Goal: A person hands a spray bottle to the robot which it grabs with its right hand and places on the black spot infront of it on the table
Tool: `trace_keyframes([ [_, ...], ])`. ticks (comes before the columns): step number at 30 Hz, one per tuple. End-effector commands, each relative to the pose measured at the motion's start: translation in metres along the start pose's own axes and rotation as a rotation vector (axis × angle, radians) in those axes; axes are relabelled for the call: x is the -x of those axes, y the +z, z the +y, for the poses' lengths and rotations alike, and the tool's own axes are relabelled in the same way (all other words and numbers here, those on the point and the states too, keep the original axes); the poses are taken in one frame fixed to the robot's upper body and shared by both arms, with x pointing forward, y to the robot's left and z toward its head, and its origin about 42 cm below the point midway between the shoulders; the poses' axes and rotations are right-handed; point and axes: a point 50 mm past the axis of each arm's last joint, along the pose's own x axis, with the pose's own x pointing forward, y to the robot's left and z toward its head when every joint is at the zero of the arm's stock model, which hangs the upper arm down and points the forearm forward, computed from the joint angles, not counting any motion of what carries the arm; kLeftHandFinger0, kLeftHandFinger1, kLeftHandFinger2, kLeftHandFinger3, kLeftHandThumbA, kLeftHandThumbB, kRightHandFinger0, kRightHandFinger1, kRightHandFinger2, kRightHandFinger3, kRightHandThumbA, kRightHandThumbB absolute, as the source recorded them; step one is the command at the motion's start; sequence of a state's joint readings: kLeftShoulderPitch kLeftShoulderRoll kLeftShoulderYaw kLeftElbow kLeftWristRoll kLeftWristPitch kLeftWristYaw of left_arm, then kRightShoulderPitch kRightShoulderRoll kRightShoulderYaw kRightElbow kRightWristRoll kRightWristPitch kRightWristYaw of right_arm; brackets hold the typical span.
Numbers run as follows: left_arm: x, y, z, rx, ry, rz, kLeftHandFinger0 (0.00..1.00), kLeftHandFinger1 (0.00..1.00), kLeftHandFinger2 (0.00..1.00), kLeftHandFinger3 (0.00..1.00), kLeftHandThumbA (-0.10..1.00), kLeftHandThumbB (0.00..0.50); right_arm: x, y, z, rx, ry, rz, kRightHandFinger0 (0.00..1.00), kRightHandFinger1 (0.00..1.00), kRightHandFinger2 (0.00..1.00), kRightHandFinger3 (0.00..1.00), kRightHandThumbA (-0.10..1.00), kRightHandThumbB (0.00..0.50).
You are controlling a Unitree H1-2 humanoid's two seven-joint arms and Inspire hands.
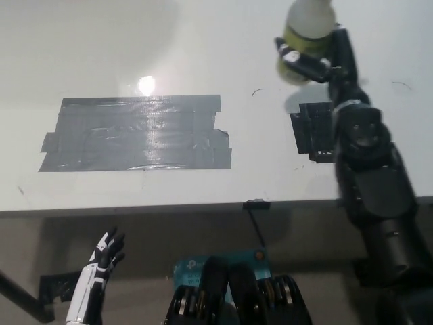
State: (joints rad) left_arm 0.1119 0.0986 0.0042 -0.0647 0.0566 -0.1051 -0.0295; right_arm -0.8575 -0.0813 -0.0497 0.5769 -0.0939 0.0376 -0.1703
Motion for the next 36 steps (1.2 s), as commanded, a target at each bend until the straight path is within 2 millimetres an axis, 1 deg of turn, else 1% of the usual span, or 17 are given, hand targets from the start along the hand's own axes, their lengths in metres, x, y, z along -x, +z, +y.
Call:
trace_keyframes([
  [1,0.004,0.005,0.003,-0.002,-0.001,-0.046,1.0,1.0,1.0,1.0,1.0,0.0,-0.003,0.004,-0.031,0.039,-0.119,-0.13,0.13,0.4,0.57,0.27,0.52,0.432],
  [3,0.005,0.004,0.002,0.003,-0.002,-0.041,1.0,1.0,1.0,1.0,1.0,0.0,0.0,-0.014,-0.043,0.07,-0.157,-0.094,0.17,0.42,0.59,0.3,0.53,0.438],
  [4,0.006,0.004,0.002,0.005,-0.001,-0.041,1.0,1.0,1.0,1.0,1.0,0.0,0.001,-0.019,-0.045,0.084,-0.162,-0.086,0.18,0.42,0.59,0.31,0.53,0.42],
  [7,0.005,0.004,0.002,-0.004,0.002,-0.038,1.0,1.0,1.0,1.0,1.0,0.0,0.005,-0.032,-0.049,0.107,-0.184,-0.068,0.12,0.38,0.58,0.36,0.43,0.385],
  [10,0.006,0.004,0.002,-0.017,0.002,-0.04,1.0,1.0,1.0,1.0,1.0,0.0,0.006,-0.043,-0.051,0.128,-0.195,-0.075,0.14,0.4,0.61,0.41,0.47,0.403],
  [15,0.008,0.002,0.001,-0.008,0.002,-0.035,1.0,1.0,1.0,1.0,1.0,0.0,0.01,-0.053,-0.048,0.104,-0.204,-0.079,0.11,0.37,0.59,0.41,0.52,0.417],
  [16,0.008,0.002,0.001,-0.008,0.002,-0.032,1.0,1.0,1.0,1.0,1.0,0.0,0.011,-0.051,-0.042,0.087,-0.207,-0.079,0.1,0.36,0.57,0.4,0.48,0.402],
  [19,0.008,0.001,0.001,-0.008,0.001,-0.03,1.0,1.0,1.0,1.0,1.0,0.005,0.012,-0.051,-0.038,0.089,-0.203,-0.083,0.11,0.35,0.56,0.39,0.51,0.399],
  [20,0.007,0.001,0.0,-0.004,0.002,-0.031,1.0,1.0,1.0,1.0,1.0,0.009,0.012,-0.051,-0.036,0.088,-0.2,-0.087,0.1,0.32,0.53,0.37,0.52,0.395],
  [22,0.007,0.002,-0.001,-0.003,0.003,-0.033,1.0,1.0,1.0,1.0,1.0,0.004,0.012,-0.051,-0.032,0.086,-0.197,-0.091,0.1,0.32,0.53,0.37,0.52,0.395],
  [23,0.007,0.002,-0.002,-0.004,0.004,-0.033,1.0,1.0,1.0,1.0,1.0,0.003,0.012,-0.05,-0.03,0.087,-0.198,-0.091,0.09,0.3,0.51,0.38,0.55,0.399],
  [26,0.005,0.002,-0.001,-0.015,0.005,-0.04,1.0,1.0,1.0,1.0,1.0,0.0,0.013,-0.048,-0.023,0.095,-0.217,-0.086,0.11,0.32,0.53,0.42,0.59,0.407],
  [27,0.005,0.002,-0.002,-0.015,0.005,-0.038,1.0,1.0,1.0,1.0,1.0,0.0,0.013,-0.046,-0.023,0.094,-0.219,-0.087,0.12,0.33,0.53,0.42,0.61,0.421],
  [28,0.006,0.003,-0.002,-0.012,0.006,-0.037,1.0,1.0,1.0,1.0,1.0,0.0,0.013,-0.044,-0.02,0.069,-0.222,-0.098,0.1,0.32,0.53,0.43,0.58,0.416],
  [32,0.008,0.002,-0.002,-0.008,0.009,-0.036,1.0,1.0,1.0,1.0,1.0,0.007,0.015,-0.041,-0.012,0.008,-0.212,-0.11,0.1,0.33,0.55,0.44,0.6,0.422],
  [34,0.009,0.001,-0.002,-0.01,0.01,-0.032,1.0,1.0,1.0,1.0,1.0,0.015,0.019,-0.045,-0.01,0.005,-0.223,-0.091,0.1,0.32,0.53,0.44,0.65,0.432],
  [36,0.01,0.0,-0.002,-0.013,0.007,-0.029,1.0,1.0,1.0,1.0,1.0,0.014,0.023,-0.05,-0.009,-0.018,-0.219,-0.089,0.09,0.27,0.47,0.4,0.62,0.419],
])
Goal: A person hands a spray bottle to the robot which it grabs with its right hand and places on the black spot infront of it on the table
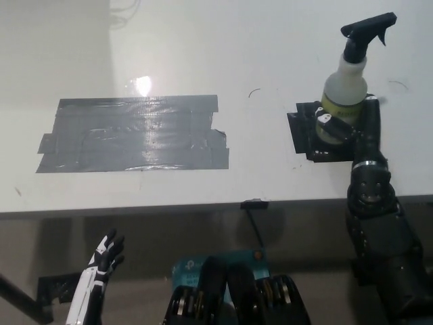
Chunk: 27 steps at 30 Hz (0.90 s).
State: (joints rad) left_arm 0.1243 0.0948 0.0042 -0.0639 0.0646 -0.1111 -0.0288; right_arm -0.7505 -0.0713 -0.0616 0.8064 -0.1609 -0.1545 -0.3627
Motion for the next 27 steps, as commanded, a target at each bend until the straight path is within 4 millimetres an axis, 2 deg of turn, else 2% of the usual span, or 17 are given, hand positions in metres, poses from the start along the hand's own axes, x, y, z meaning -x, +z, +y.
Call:
trace_keyframes([
  [1,0.006,0.003,-0.001,-0.009,0.005,-0.038,1.0,1.0,1.0,1.0,1.0,0.009,-0.014,0.045,-0.001,-0.127,-0.05,-0.2,0.09,0.24,0.43,0.37,0.62,0.418],
  [3,0.004,0.002,-0.002,-0.01,0.006,-0.041,1.0,1.0,1.0,1.0,1.0,0.009,-0.013,0.036,0.0,-0.155,-0.047,-0.173,0.06,0.19,0.37,0.29,0.64,0.449],
  [5,0.004,0.001,-0.002,-0.012,0.009,-0.043,1.0,1.0,1.0,1.0,1.0,0.015,-0.012,0.028,-0.001,-0.146,-0.046,-0.158,0.05,0.17,0.36,0.27,0.67,0.458],
  [8,0.004,0.001,-0.002,-0.011,0.009,-0.047,1.0,1.0,1.0,1.0,1.0,0.001,-0.01,0.015,-0.003,-0.109,-0.047,-0.136,0.03,0.16,0.35,0.26,0.68,0.436],
  [11,0.004,0.001,-0.002,-0.011,0.008,-0.05,1.0,1.0,1.0,1.0,1.0,0.012,-0.008,0.0,-0.007,-0.117,-0.037,-0.096,0.0,0.15,0.36,0.27,0.62,0.429],
  [13,0.005,0.0,-0.003,-0.005,0.008,-0.043,1.0,1.0,1.0,1.0,1.0,0.017,-0.006,-0.012,-0.011,-0.104,-0.022,-0.054,0.04,0.21,0.44,0.35,0.64,0.448],
  [14,0.005,0.001,-0.003,-0.004,0.009,-0.039,1.0,1.0,1.0,1.0,1.0,0.021,-0.006,-0.018,-0.014,-0.098,0.004,-0.038,0.14,0.32,0.58,0.57,0.65,0.465],
  [15,0.005,0.001,-0.003,-0.002,0.01,-0.037,1.0,1.0,1.0,1.0,1.0,0.024,-0.006,-0.025,-0.018,-0.082,0.055,-0.009,0.38,0.62,0.92,0.9,0.66,0.485],
  [16,0.005,0.001,-0.003,-0.002,0.01,-0.039,1.0,1.0,1.0,1.0,1.0,0.032,-0.006,-0.029,-0.02,-0.061,0.105,0.004,0.83,1.0,1.0,1.0,0.7,0.498],
  [17,0.005,0.001,-0.003,-0.002,0.01,-0.039,1.0,1.0,1.0,1.0,1.0,0.03,-0.006,-0.029,-0.02,-0.061,0.105,0.004,1.0,1.0,1.0,1.0,0.71,0.5],
  [21,0.005,0.001,-0.001,-0.013,0.009,-0.047,1.0,1.0,1.0,1.0,1.0,0.039,-0.006,-0.044,-0.033,0.053,0.338,0.051,1.0,1.0,1.0,1.0,0.73,0.5],
  [24,0.005,0.002,0.0,-0.01,0.011,-0.045,1.0,1.0,1.0,1.0,1.0,0.027,-0.005,-0.045,-0.039,0.09,0.385,0.052,1.0,1.0,1.0,1.0,0.78,0.5],
  [27,0.006,0.001,0.0,-0.007,0.014,-0.046,1.0,1.0,1.0,1.0,1.0,0.042,-0.003,-0.044,-0.045,0.095,0.402,0.048,1.0,1.0,1.0,1.0,0.81,0.5],
])
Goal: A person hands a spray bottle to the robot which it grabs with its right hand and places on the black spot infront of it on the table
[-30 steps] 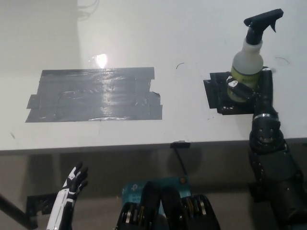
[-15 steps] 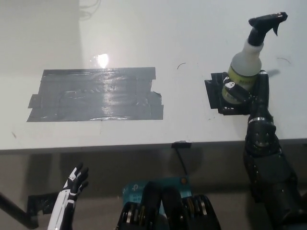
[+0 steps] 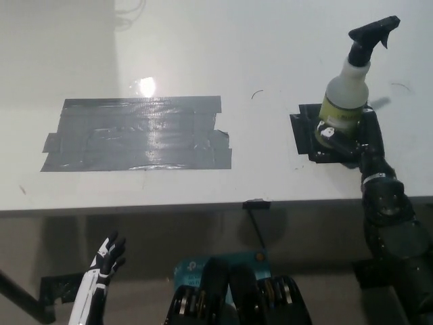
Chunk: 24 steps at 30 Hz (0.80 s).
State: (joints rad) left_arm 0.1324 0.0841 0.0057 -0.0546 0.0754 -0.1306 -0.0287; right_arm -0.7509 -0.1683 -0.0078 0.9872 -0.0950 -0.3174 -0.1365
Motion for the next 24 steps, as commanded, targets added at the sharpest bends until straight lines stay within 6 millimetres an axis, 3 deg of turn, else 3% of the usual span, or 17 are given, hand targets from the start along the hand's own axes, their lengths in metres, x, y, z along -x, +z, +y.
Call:
trace_keyframes([
  [1,0.003,0.004,0.003,-0.005,0.012,-0.045,1.0,1.0,1.0,1.0,1.0,0.042,0.003,-0.005,-0.018,0.04,0.188,0.04,1.0,1.0,1.0,1.0,0.81,0.5],
  [8,0.001,0.004,0.006,-0.008,0.012,-0.051,1.0,1.0,1.0,1.0,1.0,0.049,0.008,0.012,-0.033,-0.146,0.164,0.01,1.0,1.0,1.0,1.0,0.99,0.5],
  [12,0.002,0.003,0.006,0.008,0.013,-0.05,1.0,1.0,1.0,1.0,1.0,0.058,0.019,0.022,-0.052,-0.306,0.165,-0.037,1.0,1.0,1.0,1.0,1.0,0.5],
  [13,0.003,0.003,0.005,0.008,0.018,-0.048,1.0,1.0,1.0,1.0,1.0,0.057,0.027,0.029,-0.063,-0.354,0.156,-0.081,1.0,1.0,1.0,1.0,1.0,0.45],
  [15,0.003,0.003,0.008,0.005,0.02,-0.044,1.0,1.0,1.0,1.0,1.0,0.066,0.043,0.035,-0.08,-0.41,0.128,-0.108,1.0,1.0,1.0,1.0,1.0,0.415],
  [17,0.003,0.003,0.01,0.003,0.022,-0.045,1.0,1.0,1.0,1.0,1.0,0.072,0.049,0.039,-0.088,-0.437,0.115,-0.128,1.0,1.0,1.0,1.0,1.0,0.421],
  [19,0.004,0.002,0.011,0.001,0.02,-0.047,1.0,1.0,1.0,1.0,1.0,0.059,0.066,0.046,-0.108,-0.425,0.079,-0.19,1.0,1.0,1.0,1.0,1.0,0.483],
  [20,0.005,0.002,0.011,-0.002,0.018,-0.048,1.0,1.0,1.0,1.0,1.0,0.053,0.072,0.048,-0.114,-0.412,0.069,-0.198,1.0,1.0,1.0,1.0,1.0,0.49],
  [24,0.002,0.002,0.01,-0.009,0.014,-0.056,1.0,1.0,1.0,1.0,1.0,0.044,0.093,0.063,-0.138,-0.447,0.009,-0.272,1.0,1.0,1.0,1.0,1.0,0.441],
])
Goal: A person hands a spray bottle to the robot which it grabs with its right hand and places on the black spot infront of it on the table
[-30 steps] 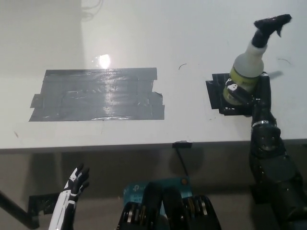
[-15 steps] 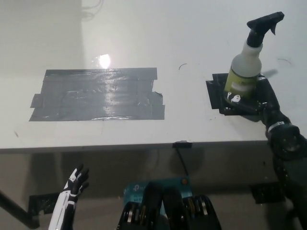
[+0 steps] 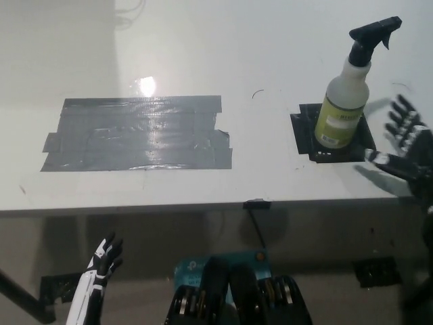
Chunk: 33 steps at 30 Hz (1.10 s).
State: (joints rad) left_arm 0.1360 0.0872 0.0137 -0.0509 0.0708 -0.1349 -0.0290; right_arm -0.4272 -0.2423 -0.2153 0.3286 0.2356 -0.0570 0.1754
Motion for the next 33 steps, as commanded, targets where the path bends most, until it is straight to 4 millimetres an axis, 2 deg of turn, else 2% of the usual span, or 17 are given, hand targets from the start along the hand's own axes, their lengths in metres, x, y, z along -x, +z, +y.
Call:
trace_keyframes([
  [1,0.001,0.004,0.007,-0.008,0.007,-0.06,1.0,1.0,1.0,1.0,1.0,0.043,0.015,0.065,-0.031,-0.133,-0.013,-0.178,1.0,1.0,1.0,1.0,1.0,0.44],
  [2,0.001,0.004,0.007,-0.008,0.008,-0.06,1.0,1.0,1.0,1.0,1.0,0.038,0.021,0.07,-0.031,-0.121,-0.012,-0.19,1.0,1.0,1.0,1.0,1.0,0.418],
  [4,0.0,0.004,0.007,-0.009,0.002,-0.06,1.0,1.0,1.0,1.0,1.0,0.028,0.038,0.078,-0.026,-0.096,-0.013,-0.221,1.0,1.0,1.0,1.0,1.0,0.423],
  [7,-0.007,0.006,0.006,-0.012,-0.007,-0.075,1.0,1.0,1.0,1.0,1.0,0.017,0.07,0.093,-0.007,-0.052,0.056,-0.292,1.0,1.0,1.0,1.0,1.0,0.418],
  [8,-0.008,0.006,0.005,-0.013,-0.008,-0.075,1.0,1.0,1.0,1.0,1.0,0.021,0.081,0.096,0.002,-0.04,0.082,-0.315,1.0,1.0,1.0,1.0,1.0,0.452],
  [9,-0.007,0.006,0.004,-0.012,-0.007,-0.074,1.0,1.0,1.0,1.0,1.0,0.009,0.104,0.102,0.023,0.048,0.098,-0.336,1.0,1.0,1.0,1.0,1.0,0.498],
  [11,-0.005,0.005,0.003,-0.011,-0.013,-0.068,1.0,1.0,1.0,1.0,1.0,0.014,0.127,0.104,0.04,0.109,0.114,-0.348,1.0,1.0,1.0,1.0,1.0,0.5],
  [12,-0.005,0.005,0.003,-0.01,-0.014,-0.066,1.0,1.0,1.0,1.0,1.0,0.015,0.13,0.104,0.042,0.11,0.116,-0.348,1.0,1.0,1.0,1.0,0.99,0.5],
  [15,-0.008,0.008,0.002,-0.006,-0.026,-0.073,1.0,1.0,1.0,1.0,1.0,0.014,0.151,0.098,0.071,0.094,0.111,-0.383,1.0,1.0,1.0,1.0,1.0,0.488],
  [16,-0.008,0.008,0.002,-0.007,-0.024,-0.072,1.0,1.0,1.0,1.0,1.0,0.023,0.154,0.094,0.077,0.103,0.11,-0.403,1.0,1.0,1.0,1.0,1.0,0.461],
  [18,-0.011,0.009,0.002,-0.009,-0.023,-0.072,1.0,1.0,1.0,1.0,1.0,0.037,0.162,0.086,0.093,0.088,0.111,-0.401,1.0,1.0,1.0,1.0,1.0,0.472],
  [20,-0.012,0.01,0.001,-0.013,-0.023,-0.078,1.0,1.0,1.0,1.0,1.0,0.037,0.174,0.067,0.116,0.055,0.123,-0.351,1.0,1.0,1.0,1.0,0.99,0.429],
  [22,-0.011,0.01,0.001,-0.01,-0.023,-0.079,1.0,1.0,1.0,1.0,1.0,0.036,0.181,0.056,0.127,0.027,0.138,-0.316,1.0,1.0,1.0,1.0,0.99,0.427],
  [24,-0.008,0.009,0.001,-0.011,-0.025,-0.077,1.0,1.0,1.0,1.0,1.0,0.04,0.189,0.036,0.138,0.042,0.152,-0.242,1.0,1.0,1.0,1.0,1.0,0.463],
  [28,-0.005,0.007,0.001,-0.019,-0.028,-0.069,1.0,1.0,1.0,1.0,1.0,0.048,0.194,0.003,0.14,0.064,0.192,-0.137,1.0,1.0,1.0,1.0,1.0,0.474],
  [30,-0.006,0.007,0.001,-0.015,-0.032,-0.073,1.0,1.0,1.0,1.0,1.0,0.03,0.192,-0.018,0.135,0.068,0.212,-0.077,1.0,1.0,1.0,1.0,0.98,0.469],
  [33,-0.006,0.006,0.001,-0.014,-0.03,-0.07,1.0,1.0,1.0,1.0,1.0,0.058,0.191,-0.031,0.128,0.123,0.244,-0.034,1.0,1.0,1.0,1.0,0.98,0.47],
])
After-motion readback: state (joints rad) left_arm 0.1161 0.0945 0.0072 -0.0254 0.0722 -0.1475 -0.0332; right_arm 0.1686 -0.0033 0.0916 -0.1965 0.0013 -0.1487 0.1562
